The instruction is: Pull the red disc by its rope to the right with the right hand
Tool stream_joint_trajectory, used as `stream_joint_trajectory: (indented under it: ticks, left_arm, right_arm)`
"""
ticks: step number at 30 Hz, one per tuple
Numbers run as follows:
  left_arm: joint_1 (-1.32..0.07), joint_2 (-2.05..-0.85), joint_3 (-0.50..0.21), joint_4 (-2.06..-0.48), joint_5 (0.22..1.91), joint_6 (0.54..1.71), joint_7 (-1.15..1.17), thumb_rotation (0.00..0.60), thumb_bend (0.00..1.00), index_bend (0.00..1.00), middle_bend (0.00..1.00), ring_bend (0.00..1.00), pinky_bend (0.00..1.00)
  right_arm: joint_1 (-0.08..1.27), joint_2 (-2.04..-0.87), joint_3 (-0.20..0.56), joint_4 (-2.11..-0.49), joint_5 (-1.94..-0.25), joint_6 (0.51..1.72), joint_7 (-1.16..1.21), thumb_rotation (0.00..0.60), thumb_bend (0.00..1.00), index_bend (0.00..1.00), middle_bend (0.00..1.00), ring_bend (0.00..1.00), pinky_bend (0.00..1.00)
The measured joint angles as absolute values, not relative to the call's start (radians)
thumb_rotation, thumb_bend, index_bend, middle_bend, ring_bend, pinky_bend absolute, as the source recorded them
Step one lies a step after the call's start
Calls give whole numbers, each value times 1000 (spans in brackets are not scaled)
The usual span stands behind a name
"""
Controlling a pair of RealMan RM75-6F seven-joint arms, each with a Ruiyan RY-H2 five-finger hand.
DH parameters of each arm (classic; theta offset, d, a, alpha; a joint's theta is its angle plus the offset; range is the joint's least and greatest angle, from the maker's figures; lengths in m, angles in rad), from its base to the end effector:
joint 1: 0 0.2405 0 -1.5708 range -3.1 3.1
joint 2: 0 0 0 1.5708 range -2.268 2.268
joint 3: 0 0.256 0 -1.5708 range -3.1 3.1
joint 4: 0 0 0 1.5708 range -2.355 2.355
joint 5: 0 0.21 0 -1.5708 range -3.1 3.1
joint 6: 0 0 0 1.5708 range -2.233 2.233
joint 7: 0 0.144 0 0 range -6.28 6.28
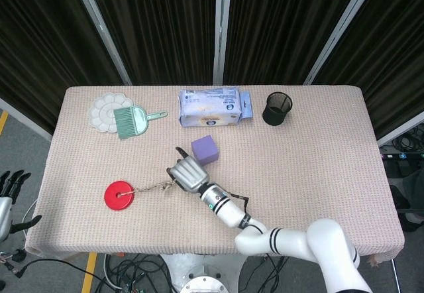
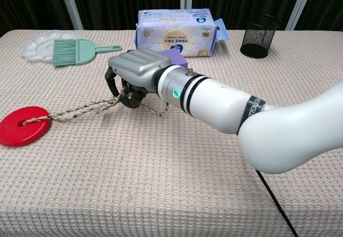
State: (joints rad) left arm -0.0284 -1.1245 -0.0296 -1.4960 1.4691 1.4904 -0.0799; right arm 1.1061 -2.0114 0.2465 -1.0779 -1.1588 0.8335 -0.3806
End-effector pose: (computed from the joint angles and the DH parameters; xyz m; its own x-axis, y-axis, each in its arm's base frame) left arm -0.3476 0.1592 0.1700 0.4205 0.0301 0.9068 0.9031 0.0818 -0.4215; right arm 0.0032 -0.3412 -0.1444 0.5283 -0.1994 0.8253 -0.6833 -0.6768 0.2738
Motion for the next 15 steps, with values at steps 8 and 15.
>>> stream_joint_trajectory:
  ticks: [8,15]
  left_arm:
    - [-32,-1126,-30,-1505,1475,1492,-67,600,0,126,89,14,133]
    - [-40,-1129,-34,-1520,1472,1482,-47,600,0,126,88,14,134]
  right_arm:
    - [1033,-1892,222,-1225,-1188,884,-365,600,440,938,895,479,83]
    - [940,-1732,171,-1382,-1253,958,-329,600,440,948,902,479,83]
